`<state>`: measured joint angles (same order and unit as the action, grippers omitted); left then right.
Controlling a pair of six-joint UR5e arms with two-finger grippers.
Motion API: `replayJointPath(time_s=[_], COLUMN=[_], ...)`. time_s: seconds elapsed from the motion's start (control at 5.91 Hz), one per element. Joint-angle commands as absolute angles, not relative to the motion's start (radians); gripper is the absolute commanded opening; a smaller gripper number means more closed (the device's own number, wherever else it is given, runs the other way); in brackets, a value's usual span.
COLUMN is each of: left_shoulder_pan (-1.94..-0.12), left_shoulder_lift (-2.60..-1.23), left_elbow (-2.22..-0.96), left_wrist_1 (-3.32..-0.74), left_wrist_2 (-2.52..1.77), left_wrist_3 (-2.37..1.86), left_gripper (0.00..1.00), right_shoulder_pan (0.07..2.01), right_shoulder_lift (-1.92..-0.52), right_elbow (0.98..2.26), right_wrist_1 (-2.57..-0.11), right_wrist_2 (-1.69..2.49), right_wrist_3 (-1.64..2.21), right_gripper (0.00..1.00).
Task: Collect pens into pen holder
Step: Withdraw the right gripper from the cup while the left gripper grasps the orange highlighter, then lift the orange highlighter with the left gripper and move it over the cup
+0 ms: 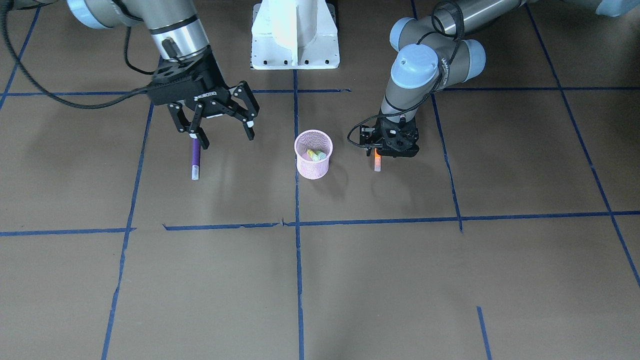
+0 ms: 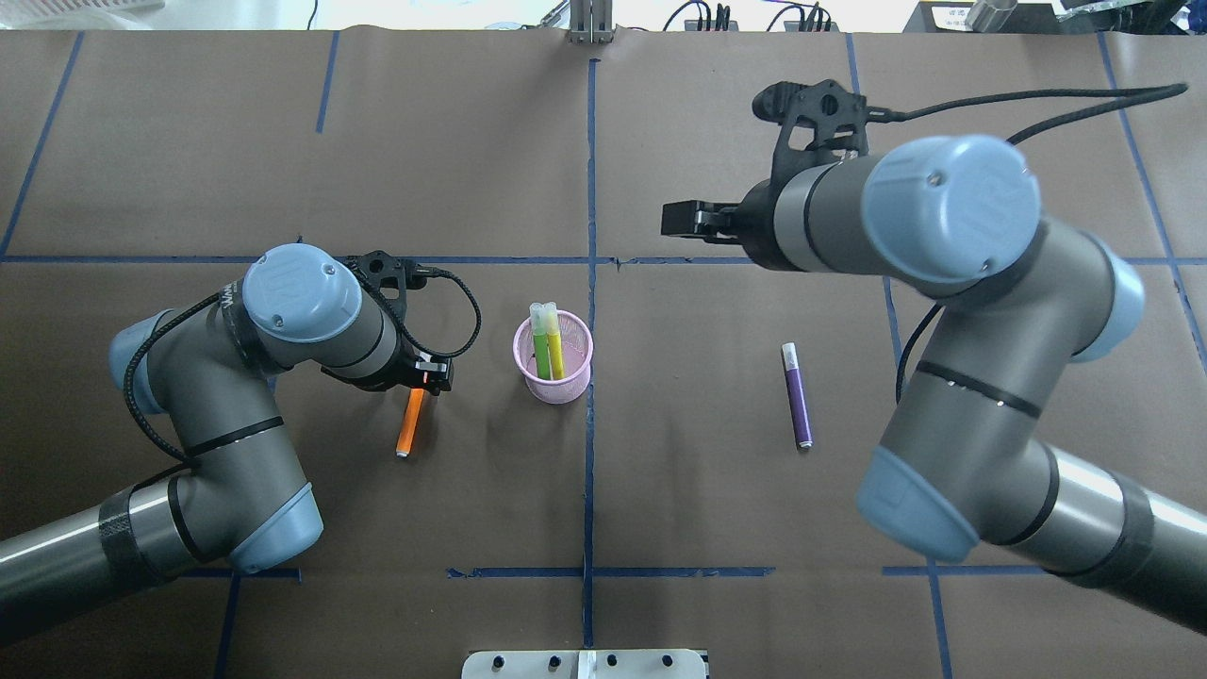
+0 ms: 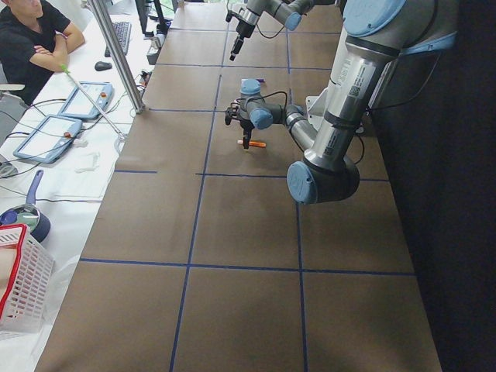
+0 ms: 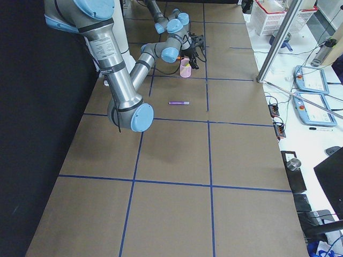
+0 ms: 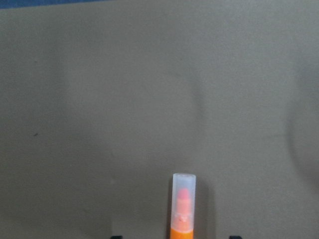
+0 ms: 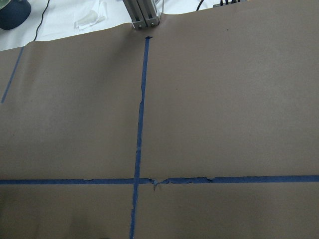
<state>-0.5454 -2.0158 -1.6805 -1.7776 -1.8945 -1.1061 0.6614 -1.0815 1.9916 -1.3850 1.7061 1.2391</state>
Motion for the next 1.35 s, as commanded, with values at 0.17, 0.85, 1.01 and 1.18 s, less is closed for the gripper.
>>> replayJointPath(time_s=[0.17,0.85,1.01,1.18], left_shoulder_pan=[-0.545,-0.580,-0.604,-0.603], left_shoulder_lift=[-2.017,-2.045,-2.045,-2.045], left_elbow=[-1.677,-1.776,-1.870,-1.893], left_wrist_1=[-1.778,-1.787,-1.789,-1.895], left_wrist_2=[-1.896,-1.907,-1.889,-1.828], left_wrist_3=[-1.106,-1.123,-1.124,-1.121], left_gripper=[0.08,0.00,0.00,0.00], right_shoulder_pan=[0.709,0.742,0.744,0.752], right_shoulder_lift=[-1.091,-1.101,-1.139,-1.147], right_elbow=[1.999,2.039,2.066,2.074], right_wrist_1=[-1.396,-1.394,-1.391,-1.391], right_wrist_2=[1.787,1.789,1.789,1.787], right_wrist_3=[1.235,1.233,1.235,1.233], right_gripper=[1.00,1.00,1.00,1.00])
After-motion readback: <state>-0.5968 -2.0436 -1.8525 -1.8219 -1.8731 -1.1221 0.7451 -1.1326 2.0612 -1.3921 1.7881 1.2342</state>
